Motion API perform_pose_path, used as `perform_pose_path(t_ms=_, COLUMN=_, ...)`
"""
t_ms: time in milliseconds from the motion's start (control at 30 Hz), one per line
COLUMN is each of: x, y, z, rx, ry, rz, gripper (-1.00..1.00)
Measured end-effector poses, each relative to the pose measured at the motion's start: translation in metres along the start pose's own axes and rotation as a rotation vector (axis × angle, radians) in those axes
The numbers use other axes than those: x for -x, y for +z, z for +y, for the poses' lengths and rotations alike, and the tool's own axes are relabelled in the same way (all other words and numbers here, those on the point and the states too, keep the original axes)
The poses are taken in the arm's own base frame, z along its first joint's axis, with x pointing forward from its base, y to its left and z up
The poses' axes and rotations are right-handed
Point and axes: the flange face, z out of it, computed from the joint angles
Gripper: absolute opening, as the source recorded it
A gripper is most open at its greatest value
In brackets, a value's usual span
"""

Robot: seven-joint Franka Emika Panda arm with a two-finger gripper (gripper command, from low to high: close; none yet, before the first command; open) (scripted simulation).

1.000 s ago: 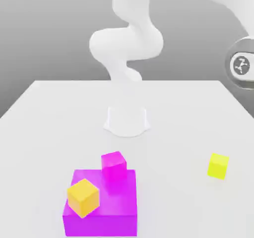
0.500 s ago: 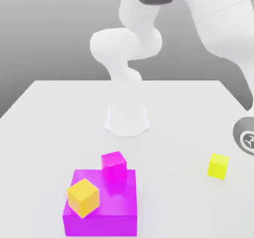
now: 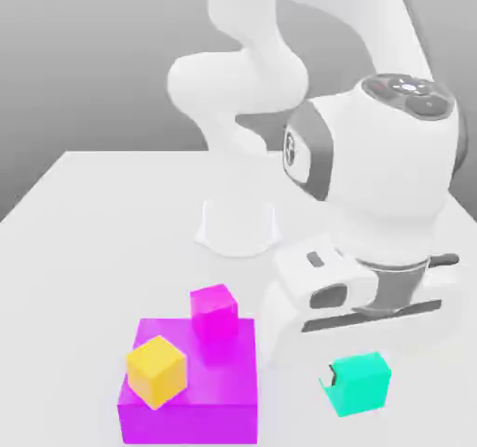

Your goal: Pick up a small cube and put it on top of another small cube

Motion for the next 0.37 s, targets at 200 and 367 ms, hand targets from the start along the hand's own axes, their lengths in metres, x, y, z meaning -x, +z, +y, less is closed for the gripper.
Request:
perform_pose_path(t_ms=200, x=-0.087, y=0.008, z=0.195, rx=-0.018, ry=0.557, rz=-0.025, gripper=-1.00)
perform_pose_path(t_ms=367, x=-0.060, y=0.027, z=0.146, rx=-0.020, ry=0.446, rz=-0.024, gripper=1.00)
